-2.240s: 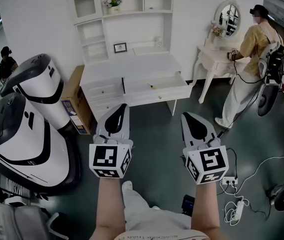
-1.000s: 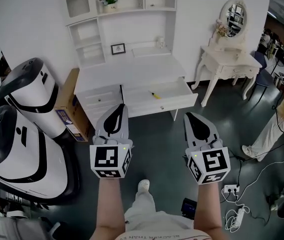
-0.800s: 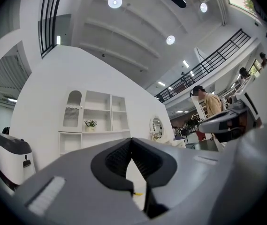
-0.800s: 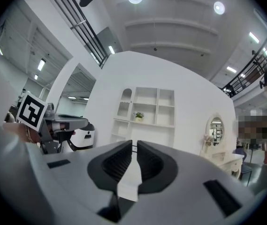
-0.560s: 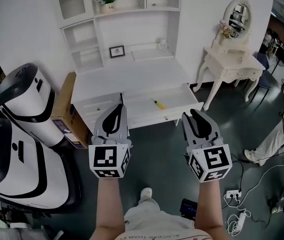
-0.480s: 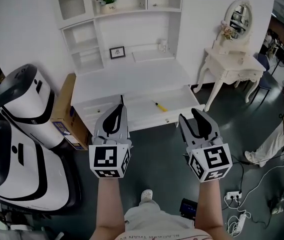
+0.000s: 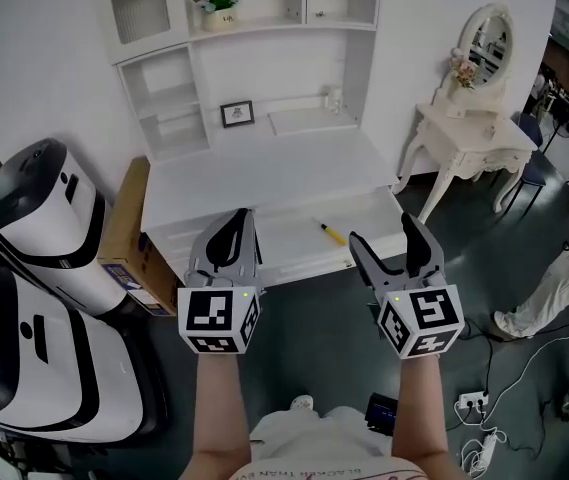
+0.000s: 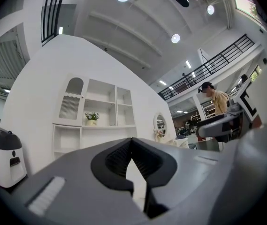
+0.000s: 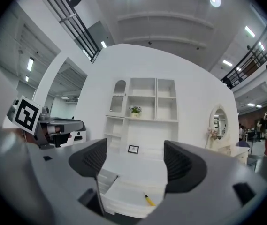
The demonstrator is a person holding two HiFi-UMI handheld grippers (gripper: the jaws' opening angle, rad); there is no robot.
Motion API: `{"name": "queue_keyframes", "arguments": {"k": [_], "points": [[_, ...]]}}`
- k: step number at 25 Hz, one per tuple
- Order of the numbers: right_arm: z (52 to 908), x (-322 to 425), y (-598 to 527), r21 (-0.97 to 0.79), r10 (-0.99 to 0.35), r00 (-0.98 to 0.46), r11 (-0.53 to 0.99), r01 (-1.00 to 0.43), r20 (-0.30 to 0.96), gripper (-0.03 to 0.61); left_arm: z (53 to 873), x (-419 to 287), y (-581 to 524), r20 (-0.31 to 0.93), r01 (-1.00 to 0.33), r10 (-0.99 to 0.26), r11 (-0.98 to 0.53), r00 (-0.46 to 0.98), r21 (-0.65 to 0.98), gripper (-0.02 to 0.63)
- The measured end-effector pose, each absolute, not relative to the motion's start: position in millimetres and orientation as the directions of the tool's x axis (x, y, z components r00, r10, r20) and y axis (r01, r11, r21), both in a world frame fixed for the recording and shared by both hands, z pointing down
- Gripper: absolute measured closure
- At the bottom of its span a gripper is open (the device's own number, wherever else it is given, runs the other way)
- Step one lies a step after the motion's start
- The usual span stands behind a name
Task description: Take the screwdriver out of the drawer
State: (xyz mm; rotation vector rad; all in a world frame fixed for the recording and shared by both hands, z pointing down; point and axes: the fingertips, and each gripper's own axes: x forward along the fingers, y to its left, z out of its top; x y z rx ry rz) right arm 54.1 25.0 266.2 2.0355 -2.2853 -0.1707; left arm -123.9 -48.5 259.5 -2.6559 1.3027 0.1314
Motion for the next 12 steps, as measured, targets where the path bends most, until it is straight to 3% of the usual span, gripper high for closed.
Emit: {"name": "queue_keyframes", "arguments": {"k": [12], "points": [[279,74,-26,0.144,-0.995,-0.096,0.097,-0.985,0.015,0.236,276,-112,-105,-0.135,-0.79,-0.779,-0.606,0.613,-0.09,0.604]]}}
